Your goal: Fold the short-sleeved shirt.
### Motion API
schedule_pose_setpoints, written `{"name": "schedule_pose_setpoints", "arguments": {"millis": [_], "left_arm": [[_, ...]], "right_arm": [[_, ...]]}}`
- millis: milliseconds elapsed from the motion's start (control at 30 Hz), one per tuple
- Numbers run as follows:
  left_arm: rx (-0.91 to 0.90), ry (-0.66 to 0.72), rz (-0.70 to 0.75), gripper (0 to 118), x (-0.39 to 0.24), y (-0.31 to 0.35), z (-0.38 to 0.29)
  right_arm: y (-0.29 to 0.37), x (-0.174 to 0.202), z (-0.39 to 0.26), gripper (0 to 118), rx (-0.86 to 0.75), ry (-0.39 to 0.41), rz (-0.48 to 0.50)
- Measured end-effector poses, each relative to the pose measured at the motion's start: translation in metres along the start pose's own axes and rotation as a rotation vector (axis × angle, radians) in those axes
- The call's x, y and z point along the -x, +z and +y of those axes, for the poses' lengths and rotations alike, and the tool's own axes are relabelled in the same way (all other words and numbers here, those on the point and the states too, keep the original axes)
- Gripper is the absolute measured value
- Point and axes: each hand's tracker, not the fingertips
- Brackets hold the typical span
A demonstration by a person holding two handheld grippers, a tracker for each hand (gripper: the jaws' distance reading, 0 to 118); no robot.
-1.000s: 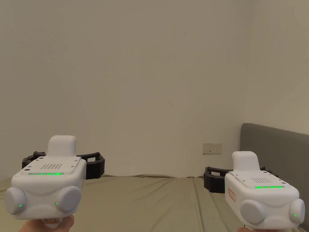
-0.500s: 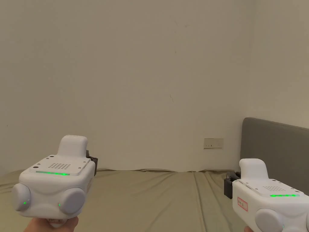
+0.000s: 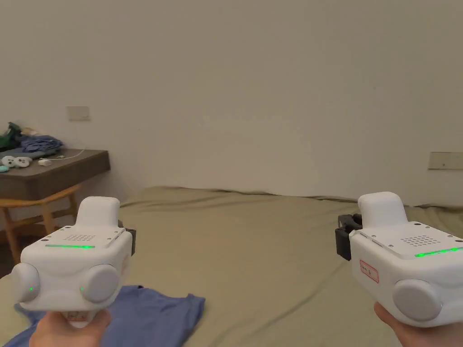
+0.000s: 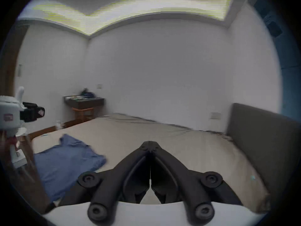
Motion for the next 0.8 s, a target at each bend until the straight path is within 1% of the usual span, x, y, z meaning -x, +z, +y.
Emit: {"name": "schedule_pose_setpoints", "arguments": {"millis": [67,100,133,167,233,333,367,400,433,467,500,533,567,600,633,700,800], "left_arm": [[0.053,0.006,0.102,0,0.052,0.013,-0.025],[0.066,0.003,0.140,0,0.076,0.007,-0.034],[0.092,0.002,0.182,0,0.097,0.013,-0.045],[0.111,0.006,0.226,0,0.115,0.019,-0.055],[0.154,0.021,0.228,0,0.130,0.020,-0.072],[0.206,0.000,0.231,0,0.136,0.012,-0.098],[0.229,0.005,0.215,0,0.133,0.005,-0.102],[0.247,0.049,0.157,0,0.133,-0.001,-0.110],[0.272,0.104,0.086,14,0.131,-0.010,-0.116],[0.308,0.147,0.067,14,0.126,-0.021,-0.120],[0.341,0.167,0.061,25,0.119,-0.034,-0.123],[0.365,0.197,0.038,54,0.108,-0.048,-0.131],[0.360,0.233,-0.031,92,0.095,-0.060,-0.139],[0.367,0.253,-0.060,92,0.078,-0.075,-0.144],[0.380,0.230,-0.095,92,0.058,-0.093,-0.149],[0.419,0.136,-0.174,92,0.014,-0.125,-0.164],[0.478,-0.009,-0.240,92,-0.044,-0.173,-0.186]], "right_arm": [[-0.027,0.044,-0.005,3,0.034,-0.017,0.121],[-0.035,0.063,-0.007,3,0.037,-0.019,0.153],[-0.044,0.084,-0.010,3,0.047,-0.021,0.198],[-0.057,0.098,-0.015,3,0.059,-0.021,0.232],[-0.074,0.122,-0.019,3,0.092,-0.015,0.289],[-0.086,0.143,-0.022,3,0.114,0.000,0.314],[-0.090,0.145,-0.024,3,0.121,0.006,0.319],[-0.096,0.146,-0.026,3,0.131,0.017,0.321],[-0.101,0.146,-0.029,3,0.140,0.033,0.317],[-0.105,0.144,-0.032,3,0.149,0.054,0.307],[-0.112,0.142,-0.035,3,0.159,0.066,0.298],[-0.121,0.138,-0.038,3,0.170,0.073,0.283],[-0.130,0.134,-0.042,3,0.186,0.078,0.277],[-0.137,0.130,-0.048,3,0.205,0.084,0.272],[-0.148,0.125,-0.054,3,0.230,0.095,0.257],[-0.171,0.115,-0.064,3,0.280,0.111,0.232],[-0.197,0.099,-0.080,3,0.329,0.120,0.215]]}}
